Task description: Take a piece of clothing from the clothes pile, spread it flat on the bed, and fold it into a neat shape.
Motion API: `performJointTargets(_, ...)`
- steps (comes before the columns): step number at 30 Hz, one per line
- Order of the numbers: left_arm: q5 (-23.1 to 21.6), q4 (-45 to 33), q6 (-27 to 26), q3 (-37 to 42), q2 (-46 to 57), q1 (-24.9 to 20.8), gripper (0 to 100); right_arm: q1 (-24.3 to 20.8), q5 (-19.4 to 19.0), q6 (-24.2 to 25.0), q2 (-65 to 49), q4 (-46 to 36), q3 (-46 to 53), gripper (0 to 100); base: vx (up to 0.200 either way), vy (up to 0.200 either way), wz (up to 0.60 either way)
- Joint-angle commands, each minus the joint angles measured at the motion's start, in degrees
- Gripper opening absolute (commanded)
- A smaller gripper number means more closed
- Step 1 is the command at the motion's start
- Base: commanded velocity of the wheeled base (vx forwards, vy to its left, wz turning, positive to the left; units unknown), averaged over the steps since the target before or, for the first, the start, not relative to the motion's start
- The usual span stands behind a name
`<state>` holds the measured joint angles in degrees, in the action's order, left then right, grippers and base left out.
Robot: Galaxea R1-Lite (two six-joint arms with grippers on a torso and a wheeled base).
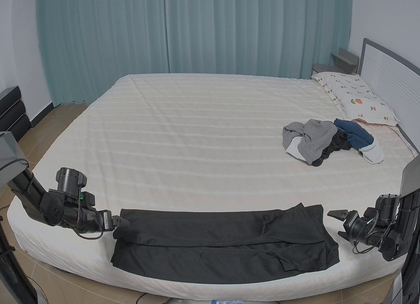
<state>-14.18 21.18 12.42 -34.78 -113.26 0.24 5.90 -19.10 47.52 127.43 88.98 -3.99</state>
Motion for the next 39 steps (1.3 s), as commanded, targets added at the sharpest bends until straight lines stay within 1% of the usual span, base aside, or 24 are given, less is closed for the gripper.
performJointTargets(1,0.29,4.66,4.63,-0.20,-5.13,-1.21,100,-0.28,-0.85,1.00,1.60,0.67,-0.06,100,0.000,0.000,0.00)
performJointTargets(4,0.38,8.36,7.62,-0.38,-6.00,-1.65,100,-0.45,-0.94,1.00,3.00,0.67,-0.23,100,0.000,0.000,0.00)
performJointTargets(6,0.38,9.85,8.67,-0.46,-7.06,-2.18,100,-0.63,-0.94,1.00,3.79,0.67,-0.23,100,0.000,0.000,0.00)
performJointTargets(12,0.64,11.78,8.76,-0.38,-8.99,-2.79,100,-0.63,-1.29,1.00,4.41,0.67,-0.67,100,0.000,0.000,0.00)
performJointTargets(14,0.73,12.22,8.76,-0.20,-9.43,-2.97,100,-0.63,-1.99,1.00,5.29,0.67,-0.76,100,0.000,0.000,0.00)
performJointTargets(23,0.91,14.42,9.02,0.41,-10.31,-4.20,100,-0.63,-1.99,1.00,5.55,0.67,-0.94,100,0.000,0.000,0.00)
performJointTargets(26,0.91,14.60,8.94,0.94,-10.49,-4.81,100,-0.63,-1.99,1.00,5.55,0.67,-0.94,100,0.000,0.000,0.00)
performJointTargets(39,0.99,15.39,8.06,1.47,-12.25,-4.90,100,-0.71,-1.99,1.00,5.64,0.67,-0.85,100,0.000,0.000,0.00)
